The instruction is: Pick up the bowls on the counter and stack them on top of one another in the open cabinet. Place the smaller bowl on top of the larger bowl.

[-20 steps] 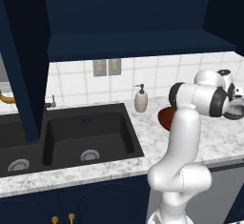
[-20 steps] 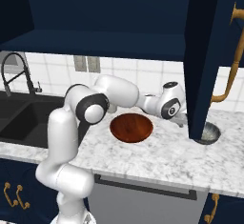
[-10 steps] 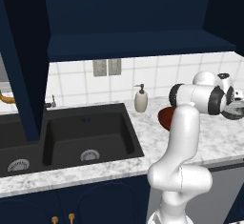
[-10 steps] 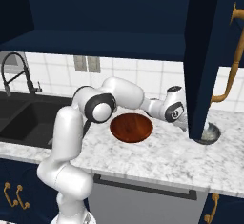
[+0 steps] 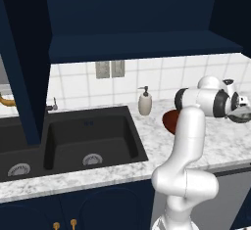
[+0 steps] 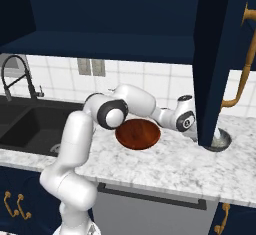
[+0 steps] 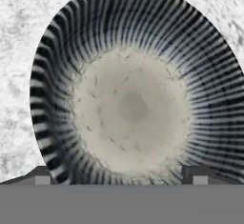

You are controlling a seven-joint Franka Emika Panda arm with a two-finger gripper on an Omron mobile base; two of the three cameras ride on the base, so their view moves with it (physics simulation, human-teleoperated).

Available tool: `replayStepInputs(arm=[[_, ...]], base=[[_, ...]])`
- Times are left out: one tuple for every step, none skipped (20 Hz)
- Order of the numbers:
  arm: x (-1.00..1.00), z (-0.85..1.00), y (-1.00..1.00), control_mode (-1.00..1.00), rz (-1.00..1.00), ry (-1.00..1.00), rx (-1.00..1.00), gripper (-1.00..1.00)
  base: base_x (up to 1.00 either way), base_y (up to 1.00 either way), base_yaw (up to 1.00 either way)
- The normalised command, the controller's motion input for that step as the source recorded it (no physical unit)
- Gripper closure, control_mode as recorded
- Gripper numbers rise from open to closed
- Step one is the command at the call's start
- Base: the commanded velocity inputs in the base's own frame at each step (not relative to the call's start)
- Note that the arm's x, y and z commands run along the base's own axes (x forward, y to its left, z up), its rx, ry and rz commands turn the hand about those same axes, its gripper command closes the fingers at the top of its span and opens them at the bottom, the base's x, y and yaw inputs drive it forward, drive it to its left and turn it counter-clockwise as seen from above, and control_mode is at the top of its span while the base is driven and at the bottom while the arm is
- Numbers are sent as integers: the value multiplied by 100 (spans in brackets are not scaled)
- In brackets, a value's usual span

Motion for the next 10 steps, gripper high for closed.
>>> replayStepInputs(arm=[[21,-26,-7,-100,1,0,-3,-100],[18,-16,-7,-100,1,0,-1,100],[7,0,-13,-100,1,0,0,100],[0,0,-4,-100,0,0,0,100],[0,0,0,-100,0,0,0,100],[0,0,0,-100,0,0,0,100],[0,0,-1,-100,0,0,0,100],[0,0,0,-100,0,0,0,100],[0,0,0,-100,0,0,0,100],[0,0,0,-100,0,0,0,100]], base=[[0,0,0],[0,0,0],[0,0,0],[0,0,0],[0,0,0],[0,0,0],[0,0,0],[0,0,0],[0,0,0],[0,0,0]])
